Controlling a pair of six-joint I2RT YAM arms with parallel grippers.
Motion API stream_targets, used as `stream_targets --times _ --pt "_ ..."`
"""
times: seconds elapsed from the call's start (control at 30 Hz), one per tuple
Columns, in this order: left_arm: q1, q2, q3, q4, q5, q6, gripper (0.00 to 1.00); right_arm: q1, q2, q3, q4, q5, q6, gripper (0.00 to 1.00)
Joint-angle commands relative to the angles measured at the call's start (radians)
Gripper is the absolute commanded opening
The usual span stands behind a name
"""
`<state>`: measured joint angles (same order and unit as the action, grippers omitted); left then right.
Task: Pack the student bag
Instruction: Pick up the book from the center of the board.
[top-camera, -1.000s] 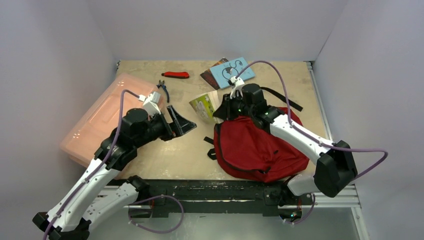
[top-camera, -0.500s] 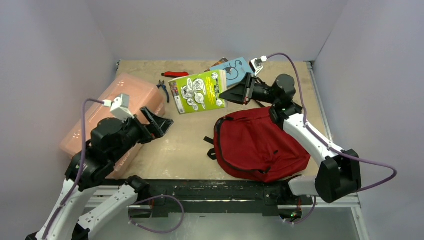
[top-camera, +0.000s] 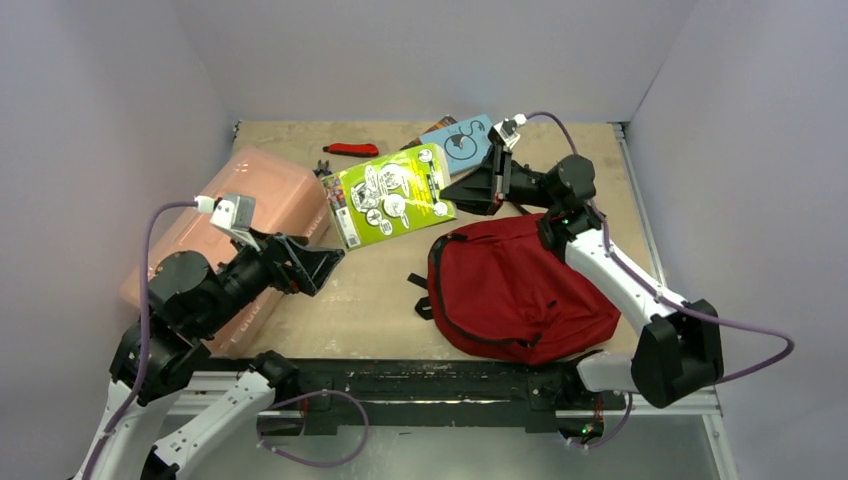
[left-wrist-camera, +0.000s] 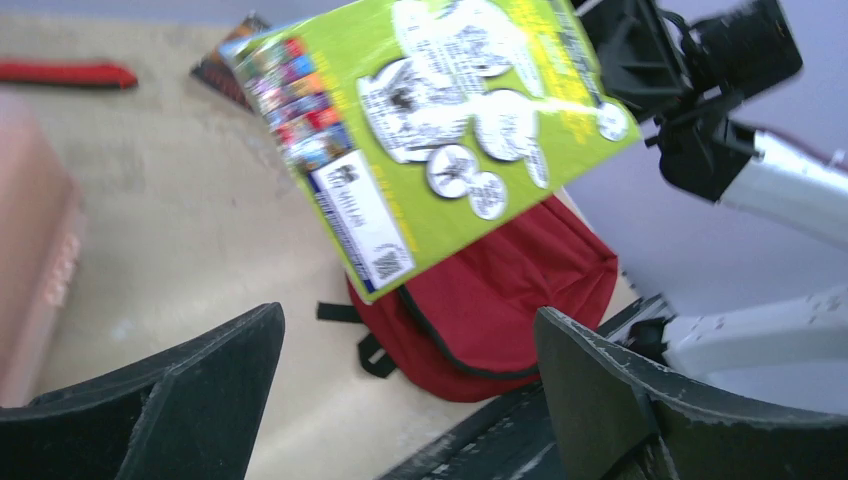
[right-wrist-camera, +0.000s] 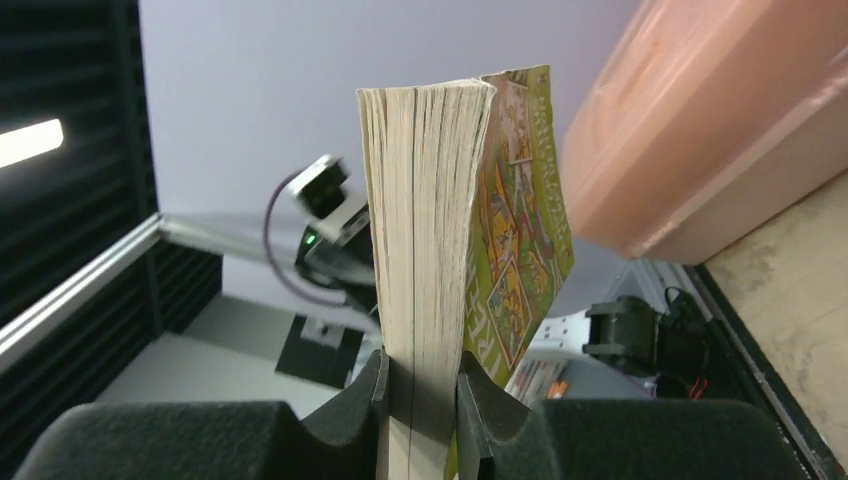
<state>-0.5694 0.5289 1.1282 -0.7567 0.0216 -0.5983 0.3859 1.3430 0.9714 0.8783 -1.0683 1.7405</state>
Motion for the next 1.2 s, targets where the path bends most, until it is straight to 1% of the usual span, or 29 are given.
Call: stream_targets --times 0.0,0.03,0.07,0.1,0.13,0.23,0.37,0.4,0.47,0.57,0.67,0.7,0.77,0.83,0.9,0.93,1.0,1.03,1.07,1.1,1.13,1.17 --pt "0.006 0.034 0.093 0.136 0.178 0.402 0.96 0.001 -0.085 0.123 -0.589 0.222 -0.335 0.0" --pt "0.003 0.052 0.09 0.154 0.221 0.458 0.97 0.002 -0.09 0.114 -0.595 0.25 -0.305 0.0" --pt "-0.009 0.068 0.076 0.178 0.239 0.504 0.97 0.002 -0.093 0.097 -0.565 0.271 -0.26 0.0" --pt "-0.039 0.088 0.058 0.197 0.235 0.565 0.97 0.007 -0.096 0.08 -0.524 0.288 -0.22 0.0" --pt "-0.087 0.104 0.033 0.224 0.194 0.643 0.97 0.012 -0.1 0.069 -0.511 0.306 -0.188 0.0" --pt "-0.285 0.178 0.006 0.278 -0.079 0.846 0.97 0.037 -0.121 0.049 -0.497 0.377 -0.131 0.0" --pt "-0.441 0.258 -0.076 0.498 -0.327 0.988 0.99 0.079 -0.16 0.025 -0.548 0.479 -0.096 0.0" --pt "-0.475 0.279 -0.102 0.56 -0.413 1.023 0.99 0.092 -0.166 0.018 -0.562 0.5 -0.084 0.0" --pt "-0.547 0.331 -0.171 0.752 -0.54 1.129 0.99 0.12 -0.177 -0.008 -0.566 0.535 -0.045 0.0" --pt "-0.6 0.425 -0.209 0.955 -0.636 1.258 0.99 0.163 -0.208 -0.062 -0.527 0.61 0.016 0.0" --pt "-0.604 0.495 -0.209 1.043 -0.705 1.282 0.95 0.191 -0.241 -0.067 -0.549 0.671 0.013 0.0" --pt "-0.604 0.513 -0.204 1.06 -0.732 1.281 0.91 0.197 -0.252 -0.063 -0.57 0.688 0.008 0.0" --pt "-0.604 0.547 -0.187 1.084 -0.796 1.277 0.79 0.203 -0.273 -0.061 -0.596 0.707 0.002 0.0" --pt "-0.604 0.571 -0.175 1.073 -0.834 1.257 0.67 0.207 -0.29 -0.066 -0.611 0.718 0.001 0.0" --pt "-0.604 0.577 -0.175 1.063 -0.858 1.237 0.52 0.21 -0.302 -0.066 -0.616 0.723 -0.001 0.0" --pt "-0.605 0.575 -0.177 1.053 -0.866 1.226 0.41 0.212 -0.304 -0.064 -0.615 0.724 -0.006 0.0" --pt "-0.606 0.557 -0.176 1.012 -0.871 1.185 0.13 0.213 -0.305 -0.05 -0.607 0.731 -0.05 0.0" --pt "-0.605 0.541 -0.175 0.983 -0.864 1.15 0.04 0.213 -0.3 -0.034 -0.609 0.734 -0.097 0.14" --pt "-0.604 0.521 -0.172 0.953 -0.86 1.111 0.0 0.213 -0.295 -0.013 -0.611 0.721 -0.174 0.27" --pt "-0.604 0.497 -0.165 0.923 -0.857 1.068 0.0 0.21 -0.286 0.021 -0.631 0.71 -0.274 0.42" --pt "-0.601 0.468 -0.152 0.862 -0.853 1.005 0.0 0.201 -0.276 0.07 -0.7 0.702 -0.393 0.56" --pt "-0.592 0.438 -0.129 0.791 -0.84 0.926 0.0 0.193 -0.266 0.125 -0.793 0.698 -0.572 0.68"
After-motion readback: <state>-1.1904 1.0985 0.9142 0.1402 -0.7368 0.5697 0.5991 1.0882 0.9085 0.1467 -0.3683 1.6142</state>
